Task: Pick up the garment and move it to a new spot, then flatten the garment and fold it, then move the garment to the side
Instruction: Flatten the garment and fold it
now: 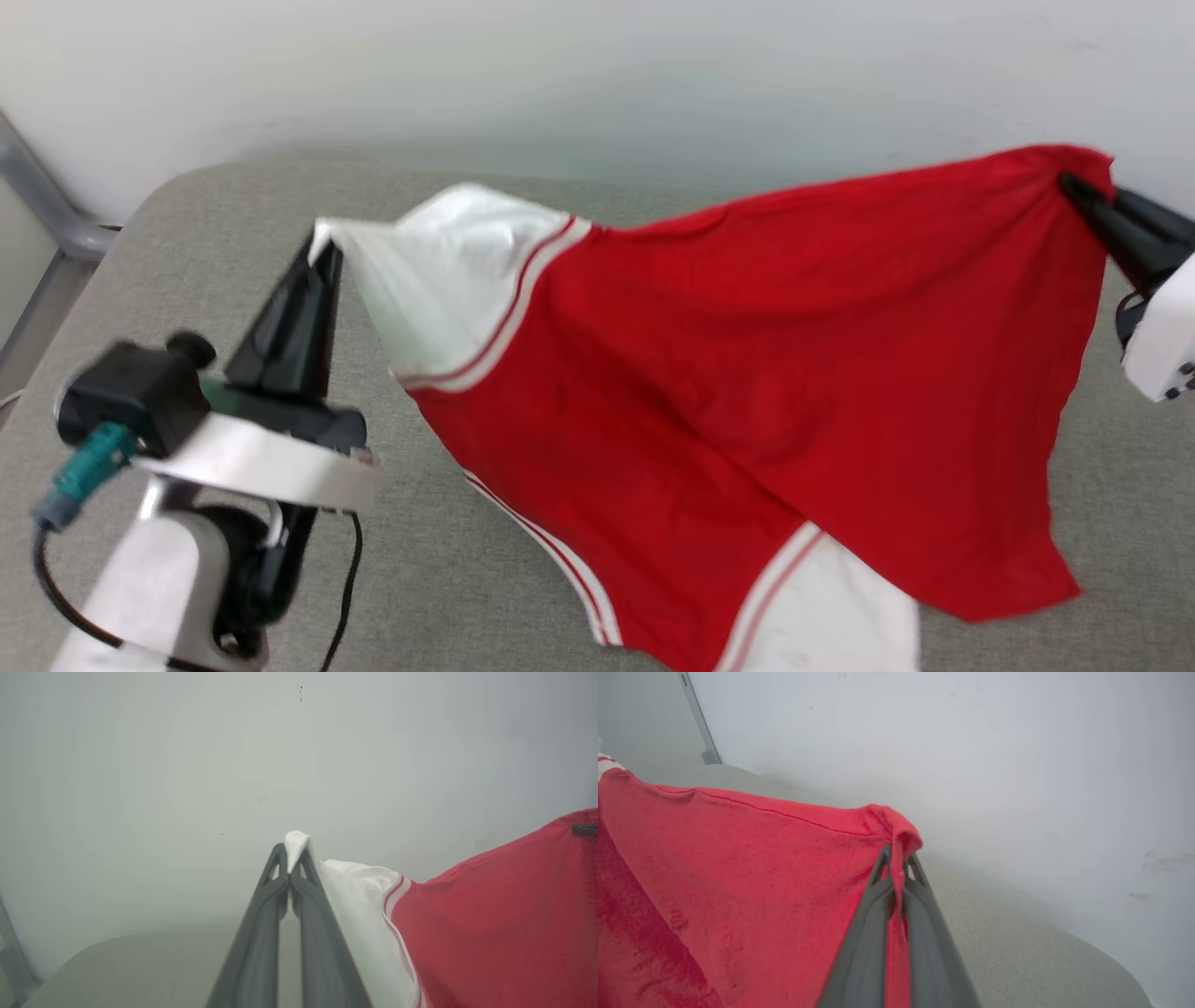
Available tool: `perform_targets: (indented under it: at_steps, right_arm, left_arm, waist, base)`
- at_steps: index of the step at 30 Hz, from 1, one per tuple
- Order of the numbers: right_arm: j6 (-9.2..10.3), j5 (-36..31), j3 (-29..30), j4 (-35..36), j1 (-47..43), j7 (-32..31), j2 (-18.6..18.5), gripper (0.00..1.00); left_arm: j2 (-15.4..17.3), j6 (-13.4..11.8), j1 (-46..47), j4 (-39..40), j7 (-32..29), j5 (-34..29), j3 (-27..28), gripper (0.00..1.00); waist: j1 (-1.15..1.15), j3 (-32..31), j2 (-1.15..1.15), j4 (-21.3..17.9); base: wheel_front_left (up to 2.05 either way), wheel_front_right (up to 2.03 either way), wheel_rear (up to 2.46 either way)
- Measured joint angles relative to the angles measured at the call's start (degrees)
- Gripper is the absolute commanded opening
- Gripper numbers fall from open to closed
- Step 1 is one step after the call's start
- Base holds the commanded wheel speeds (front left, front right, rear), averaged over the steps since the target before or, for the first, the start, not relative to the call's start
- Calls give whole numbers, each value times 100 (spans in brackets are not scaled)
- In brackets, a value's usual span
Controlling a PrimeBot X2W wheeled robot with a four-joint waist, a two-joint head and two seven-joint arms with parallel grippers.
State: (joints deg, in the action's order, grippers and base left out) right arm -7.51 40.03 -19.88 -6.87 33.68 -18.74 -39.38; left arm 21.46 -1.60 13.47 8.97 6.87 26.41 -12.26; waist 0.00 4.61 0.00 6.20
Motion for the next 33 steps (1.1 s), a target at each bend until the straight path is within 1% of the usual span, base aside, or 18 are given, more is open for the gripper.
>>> perform_targets:
  at_steps: [6,7,9,13,18,23,24,25,29,33]
  right_arm:
    - [0,-294,825,680,-107,-98,225,0]
    - [0,-377,1078,872,-108,-151,298,0]
    - [-1,-441,1304,1051,-104,-207,368,0]
    - [-1,-578,1634,1354,-2,-377,502,0]
    - [-1,-686,1844,1593,337,-600,579,0]
    - [0,-731,1924,1667,967,-812,586,0]
    - [0,-731,1924,1667,967,-812,586,0]
    - [-1,-737,1946,1663,1343,-878,546,0]
    - [0,-775,1909,1505,2213,-991,503,0]
    - [-1,-836,1667,902,3286,-1002,492,0]
  left_arm:
    - [170,55,996,421,-345,-20,97,0]
    - [223,89,1357,477,-453,-45,105,0]
    - [297,136,1727,510,-564,-68,101,0]
    - [339,215,2384,564,-779,-94,74,0]
    - [327,313,3245,453,-971,-96,-1,0]
    - [202,430,4173,141,-1051,-4,-43,0]
    - [202,430,4173,141,-1051,-4,-43,0]
    - [179,494,4587,-54,-1071,2,-57,0]
    - [138,617,5572,-616,-1045,3,-111,0]
    - [110,744,6544,-1306,-953,16,-177,0]
  waist:
    - [0,-21,0,-126]
    - [0,12,0,-149]
    - [0,55,0,-167]
    - [0,173,0,-197]
    - [0,418,0,-215]
    - [0,830,0,-207]
    - [0,830,0,-207]
    - [0,1045,0,-200]
    - [0,1547,0,-183]
    - [1,2064,0,-164]
  base:
    - [0,0,0]
    - [0,0,0]
    - [0,0,0]
    - [0,0,0]
    - [0,0,0]
    - [0,0,0]
    - [0,0,0]
    - [0,0,0]
    - [0,0,0]
    - [0,0,0]
